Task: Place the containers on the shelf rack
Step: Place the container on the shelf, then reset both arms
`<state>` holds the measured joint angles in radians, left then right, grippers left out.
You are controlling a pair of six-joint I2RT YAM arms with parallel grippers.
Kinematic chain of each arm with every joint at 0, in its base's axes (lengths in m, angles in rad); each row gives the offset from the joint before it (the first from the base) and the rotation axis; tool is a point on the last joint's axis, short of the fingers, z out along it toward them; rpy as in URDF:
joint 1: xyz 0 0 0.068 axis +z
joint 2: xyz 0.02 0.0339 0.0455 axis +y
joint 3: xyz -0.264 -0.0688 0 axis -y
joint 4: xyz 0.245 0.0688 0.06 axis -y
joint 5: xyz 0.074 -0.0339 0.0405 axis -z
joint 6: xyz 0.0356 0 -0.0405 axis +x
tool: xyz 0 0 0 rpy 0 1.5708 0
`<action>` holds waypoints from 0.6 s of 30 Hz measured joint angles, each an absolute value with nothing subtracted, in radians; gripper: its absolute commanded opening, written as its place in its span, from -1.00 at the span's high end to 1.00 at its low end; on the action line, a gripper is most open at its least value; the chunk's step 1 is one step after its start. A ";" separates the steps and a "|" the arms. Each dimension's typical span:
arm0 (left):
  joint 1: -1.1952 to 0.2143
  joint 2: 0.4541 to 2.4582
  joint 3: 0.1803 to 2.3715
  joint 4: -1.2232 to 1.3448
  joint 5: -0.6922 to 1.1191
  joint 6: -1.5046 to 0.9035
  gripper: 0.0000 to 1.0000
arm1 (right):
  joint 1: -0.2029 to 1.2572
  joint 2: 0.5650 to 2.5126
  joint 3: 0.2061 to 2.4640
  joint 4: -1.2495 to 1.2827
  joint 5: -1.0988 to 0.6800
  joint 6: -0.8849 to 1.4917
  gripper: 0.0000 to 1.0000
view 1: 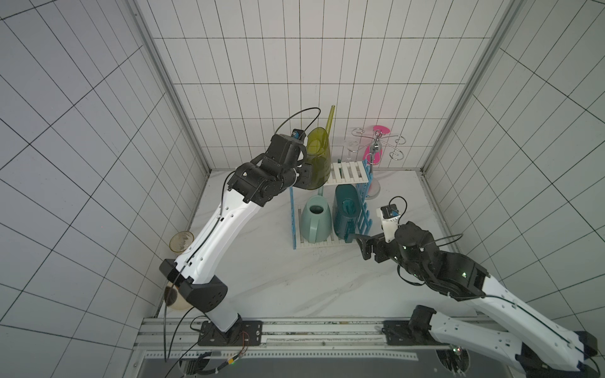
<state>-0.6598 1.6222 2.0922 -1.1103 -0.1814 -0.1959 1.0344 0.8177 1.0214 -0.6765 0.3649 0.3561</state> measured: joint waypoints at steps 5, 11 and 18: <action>-0.660 1.550 2.040 -1.097 -0.187 -0.193 -0.23 | 1.034 0.815 1.021 -0.678 0.365 0.356 -0.98; -0.635 1.343 1.823 -1.009 -0.203 -0.184 -0.73 | 1.034 0.788 1.021 -0.678 0.385 0.350 -0.98; -0.438 1.026 1.515 -0.827 -0.204 -0.171 -0.97 | 1.023 0.795 1.029 -0.680 0.422 0.320 -0.98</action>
<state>-0.4377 1.0264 1.5150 -0.8272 -0.2035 -0.1707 1.0233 0.7952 1.0286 -0.6796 0.4221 0.3199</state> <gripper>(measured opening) 0.985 0.991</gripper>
